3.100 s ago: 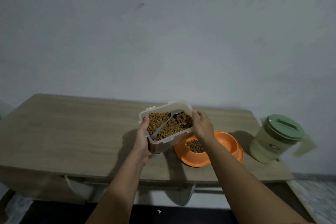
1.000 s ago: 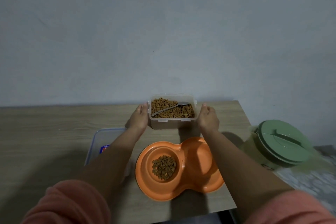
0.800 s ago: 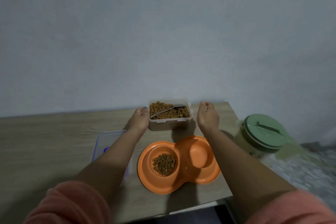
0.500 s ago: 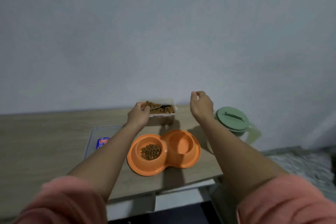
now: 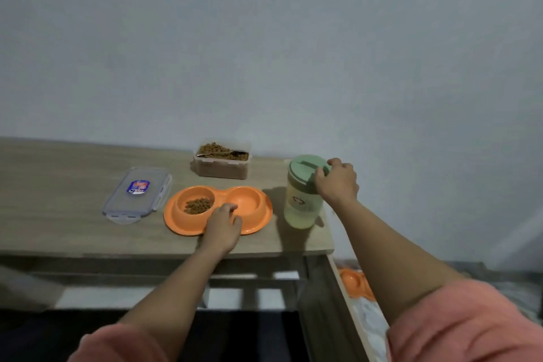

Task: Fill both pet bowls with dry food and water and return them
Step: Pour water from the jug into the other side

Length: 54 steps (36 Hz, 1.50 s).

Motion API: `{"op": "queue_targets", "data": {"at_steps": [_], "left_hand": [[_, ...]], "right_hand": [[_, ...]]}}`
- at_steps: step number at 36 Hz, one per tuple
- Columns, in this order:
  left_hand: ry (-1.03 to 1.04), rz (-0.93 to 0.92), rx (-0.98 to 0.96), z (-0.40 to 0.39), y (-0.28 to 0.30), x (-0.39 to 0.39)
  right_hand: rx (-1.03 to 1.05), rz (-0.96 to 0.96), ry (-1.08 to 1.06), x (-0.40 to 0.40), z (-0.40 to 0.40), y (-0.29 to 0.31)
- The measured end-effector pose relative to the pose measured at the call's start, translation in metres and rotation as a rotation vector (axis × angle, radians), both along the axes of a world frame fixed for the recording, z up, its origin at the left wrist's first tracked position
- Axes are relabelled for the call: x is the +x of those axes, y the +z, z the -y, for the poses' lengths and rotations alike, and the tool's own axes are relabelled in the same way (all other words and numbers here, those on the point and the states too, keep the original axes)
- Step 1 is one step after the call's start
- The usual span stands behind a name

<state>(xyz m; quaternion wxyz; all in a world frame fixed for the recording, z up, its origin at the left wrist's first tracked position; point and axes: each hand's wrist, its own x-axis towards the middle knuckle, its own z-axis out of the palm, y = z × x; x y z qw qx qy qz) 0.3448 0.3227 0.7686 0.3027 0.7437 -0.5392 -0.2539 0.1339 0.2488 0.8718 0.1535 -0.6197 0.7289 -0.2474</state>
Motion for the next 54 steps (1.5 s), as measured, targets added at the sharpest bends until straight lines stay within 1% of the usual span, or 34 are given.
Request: {"op": "queue_targets", "data": {"at_steps": [2, 4, 7, 10, 14, 16, 20, 23, 27, 31, 39, 45, 54], "left_hand": [[0.013, 0.014, 0.045, -0.011, -0.01, -0.006], [0.007, 0.033, 0.09, -0.02, -0.019, -0.009], [-0.017, 0.055, 0.156, -0.028, -0.027, -0.012], [-0.037, 0.138, 0.241, -0.032, -0.033, -0.012], [-0.056, 0.194, 0.333, -0.032, -0.039, -0.012], [-0.096, 0.238, 0.369, -0.031, -0.041, -0.013], [-0.155, 0.333, 0.466, -0.027, -0.044, -0.018], [-0.184, 0.375, 0.501, -0.027, -0.049, -0.018], [-0.194, 0.365, 0.539, -0.028, -0.051, -0.015], [-0.209, 0.362, 0.57, -0.026, -0.049, -0.014], [-0.237, 0.397, 0.611, -0.025, -0.049, -0.013], [-0.255, 0.394, 0.637, -0.022, -0.043, -0.013], [-0.278, 0.389, 0.667, -0.02, -0.041, -0.012]], "right_hand": [[0.05, 0.049, -0.01, -0.012, -0.003, -0.007], [0.092, 0.137, -0.02, -0.023, -0.004, -0.014], [0.116, 0.35, -0.007, -0.036, -0.005, -0.023], [0.113, 0.506, 0.011, -0.047, -0.008, -0.032], [0.172, 0.638, 0.019, -0.058, -0.008, -0.044], [0.205, 0.675, -0.022, -0.059, -0.006, -0.053], [0.258, 0.689, -0.052, -0.054, 0.002, -0.067], [0.238, 0.75, -0.037, -0.049, 0.004, -0.068], [0.157, 0.786, 0.03, -0.041, 0.006, -0.06], [0.134, 0.705, 0.13, -0.031, 0.015, -0.046], [0.195, 0.407, 0.289, -0.017, 0.027, -0.024], [0.186, 0.237, 0.342, -0.005, 0.028, -0.014], [0.169, 0.04, 0.383, 0.012, 0.032, -0.009]]}}
